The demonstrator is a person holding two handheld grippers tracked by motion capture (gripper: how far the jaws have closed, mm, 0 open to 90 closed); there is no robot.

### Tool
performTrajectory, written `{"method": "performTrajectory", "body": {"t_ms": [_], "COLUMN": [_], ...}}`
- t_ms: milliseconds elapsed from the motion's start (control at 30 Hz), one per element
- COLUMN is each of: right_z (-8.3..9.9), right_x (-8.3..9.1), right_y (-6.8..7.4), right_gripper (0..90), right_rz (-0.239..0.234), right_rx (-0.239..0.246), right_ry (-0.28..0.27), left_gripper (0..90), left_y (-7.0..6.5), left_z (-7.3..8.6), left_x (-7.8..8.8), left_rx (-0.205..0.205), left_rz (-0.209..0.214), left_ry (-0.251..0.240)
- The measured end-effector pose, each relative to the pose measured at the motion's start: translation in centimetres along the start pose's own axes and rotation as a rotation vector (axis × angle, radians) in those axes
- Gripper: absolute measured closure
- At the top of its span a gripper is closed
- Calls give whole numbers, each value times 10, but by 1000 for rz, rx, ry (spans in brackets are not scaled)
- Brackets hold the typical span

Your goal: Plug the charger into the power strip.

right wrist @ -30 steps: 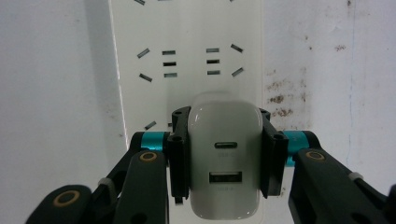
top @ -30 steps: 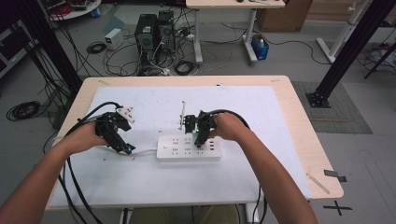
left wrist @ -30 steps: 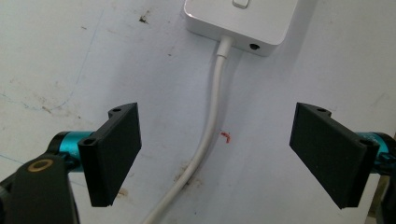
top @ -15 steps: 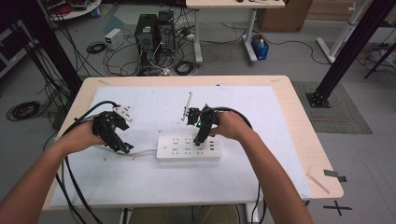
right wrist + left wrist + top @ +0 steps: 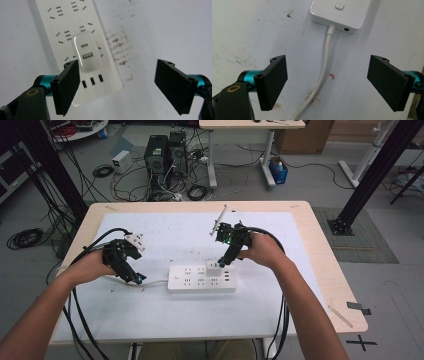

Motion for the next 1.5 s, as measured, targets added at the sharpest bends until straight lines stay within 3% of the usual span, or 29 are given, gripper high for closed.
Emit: {"method": "performTrajectory", "body": {"t_ms": [67, 233, 367, 600, 700, 800, 967, 1067, 1267, 1500], "right_z": [10, 26, 42, 72, 83, 93, 101, 105, 110, 109], "right_x": [9, 23, 32, 41, 45, 46, 47, 52, 56, 57], "right_y": [-3, -6, -9, -5, -5, -2, 4, 6, 9, 7], "right_gripper": [121, 122, 122, 122, 122, 121, 121, 121, 120, 120], "right_rz": [26, 53, 96, 67, 103, 82, 71, 90, 64, 72], "right_rx": [-38, -90, -174, -229, -264, -285, -298, -302, -271, -279], "right_ry": [7, 0, 3, 1, -4, 15, 30, 20, 49, 61], "left_gripper": [167, 167, 167, 167, 167, 167, 167, 167, 167, 167], "left_y": [0, -1, -1, 0, -1, -2, -4, -4, -2, -1], "left_z": [-1, -2, -3, -3, -3, -4, -7, -8, -8, -8], "left_x": [0, 0, 1, 3, 4, 5, 6, 7, 8, 8], "left_rx": [-6, -4, -3, 1, -2, -6, -8, -13, -9, -7], "left_rz": [1, 2, -2, -8, -11, -13, -15, -17, -23, -24], "left_ry": [4, -6, -15, -32, -35, -36, -42, -36, -40, -45]}}
Point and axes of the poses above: each handheld gripper's, and its own axes: x roughly backward along the jaws, z roughly out of its underside, y roughly to its left, the point moved 6 cm from there along -x, roughly forward along the jaws, and after that the axes turned 7 degrees about x, right-handed, at the moved point
